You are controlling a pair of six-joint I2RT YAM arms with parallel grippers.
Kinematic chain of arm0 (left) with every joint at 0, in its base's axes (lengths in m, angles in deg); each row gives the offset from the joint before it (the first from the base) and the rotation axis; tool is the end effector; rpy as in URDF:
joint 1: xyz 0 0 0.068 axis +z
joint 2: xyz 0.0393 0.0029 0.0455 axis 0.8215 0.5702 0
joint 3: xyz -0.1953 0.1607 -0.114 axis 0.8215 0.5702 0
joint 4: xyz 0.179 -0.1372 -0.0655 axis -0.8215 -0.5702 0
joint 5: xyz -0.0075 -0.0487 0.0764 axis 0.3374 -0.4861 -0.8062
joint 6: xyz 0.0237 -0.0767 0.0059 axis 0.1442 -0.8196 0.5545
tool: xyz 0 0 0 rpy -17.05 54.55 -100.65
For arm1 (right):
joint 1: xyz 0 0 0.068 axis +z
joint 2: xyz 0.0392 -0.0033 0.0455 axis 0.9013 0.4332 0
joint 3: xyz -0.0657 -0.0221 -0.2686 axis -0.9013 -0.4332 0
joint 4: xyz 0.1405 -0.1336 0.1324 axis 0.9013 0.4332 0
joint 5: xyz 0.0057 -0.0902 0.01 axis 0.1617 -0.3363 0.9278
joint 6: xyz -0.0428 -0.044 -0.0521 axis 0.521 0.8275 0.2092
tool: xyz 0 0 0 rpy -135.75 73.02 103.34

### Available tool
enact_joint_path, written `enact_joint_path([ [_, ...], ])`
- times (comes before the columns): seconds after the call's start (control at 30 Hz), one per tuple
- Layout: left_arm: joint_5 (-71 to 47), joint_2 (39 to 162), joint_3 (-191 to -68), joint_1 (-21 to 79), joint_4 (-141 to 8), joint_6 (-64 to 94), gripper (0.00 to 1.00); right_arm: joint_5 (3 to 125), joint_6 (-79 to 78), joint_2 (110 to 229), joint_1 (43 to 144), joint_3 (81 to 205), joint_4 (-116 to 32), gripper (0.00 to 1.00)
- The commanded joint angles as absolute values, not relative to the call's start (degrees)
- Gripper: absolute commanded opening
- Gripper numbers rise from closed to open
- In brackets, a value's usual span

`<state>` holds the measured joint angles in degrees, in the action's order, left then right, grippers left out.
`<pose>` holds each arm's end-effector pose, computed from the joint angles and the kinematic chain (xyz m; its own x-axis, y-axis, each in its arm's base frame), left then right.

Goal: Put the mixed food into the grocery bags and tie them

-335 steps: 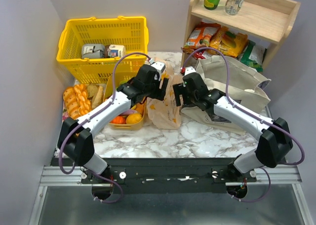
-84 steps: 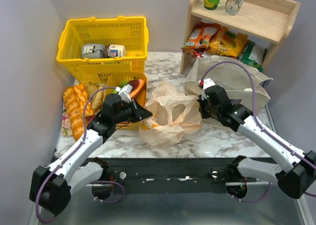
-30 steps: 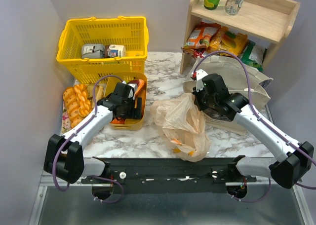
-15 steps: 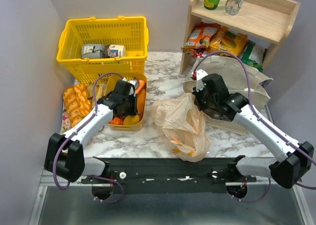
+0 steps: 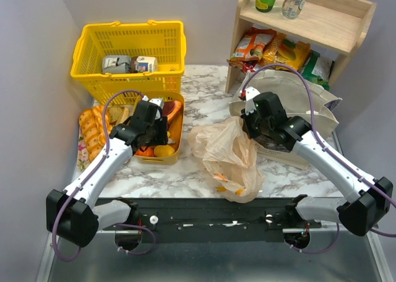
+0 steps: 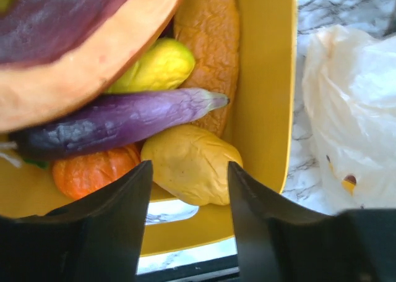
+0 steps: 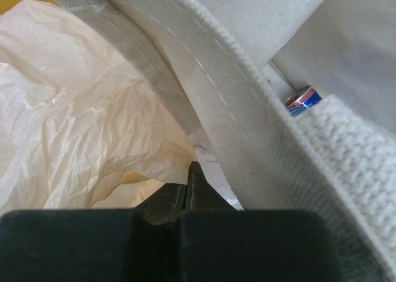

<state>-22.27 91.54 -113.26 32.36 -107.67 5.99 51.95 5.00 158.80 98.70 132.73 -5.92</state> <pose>0.2121 -0.0870 0.2690 -0.7866 -0.0420 -0.6160 0.1045 0.9742 -0.1999 0.2160 0.1418 0.3102 -0.5654 -0.3574 -0.7433 -0.5075 0.8612 -0.0281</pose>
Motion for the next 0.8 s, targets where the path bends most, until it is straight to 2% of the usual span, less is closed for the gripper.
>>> enact_joint_path([
  [0.0,-27.9,92.4,-110.1,33.5,-108.4,0.2,0.72,54.0,5.9,158.3,98.3,133.0,-7.7,0.02],
  [0.03,-27.1,92.3,-109.7,33.5,-107.6,-0.9,0.8,54.1,5.8,158.2,98.3,132.8,-7.9,0.02],
  [0.17,-23.7,91.4,-107.8,33.5,-102.6,-1.0,0.84,54.4,5.8,157.8,98.3,132.7,-7.9,0.02],
  [0.33,-23.4,94.4,-111.1,33.5,-108.3,2.7,0.9,54.7,5.9,157.1,98.3,132.0,-8.5,0.02],
  [0.53,-13.0,95.9,-108.4,33.5,-105.6,-2.7,0.89,55.4,5.8,156.7,98.3,131.5,-9.1,0.03],
  [0.77,-12.3,97.7,-108.9,33.5,-108.9,-6.4,0.9,55.6,5.8,155.6,98.3,130.6,-10.0,0.04],
])
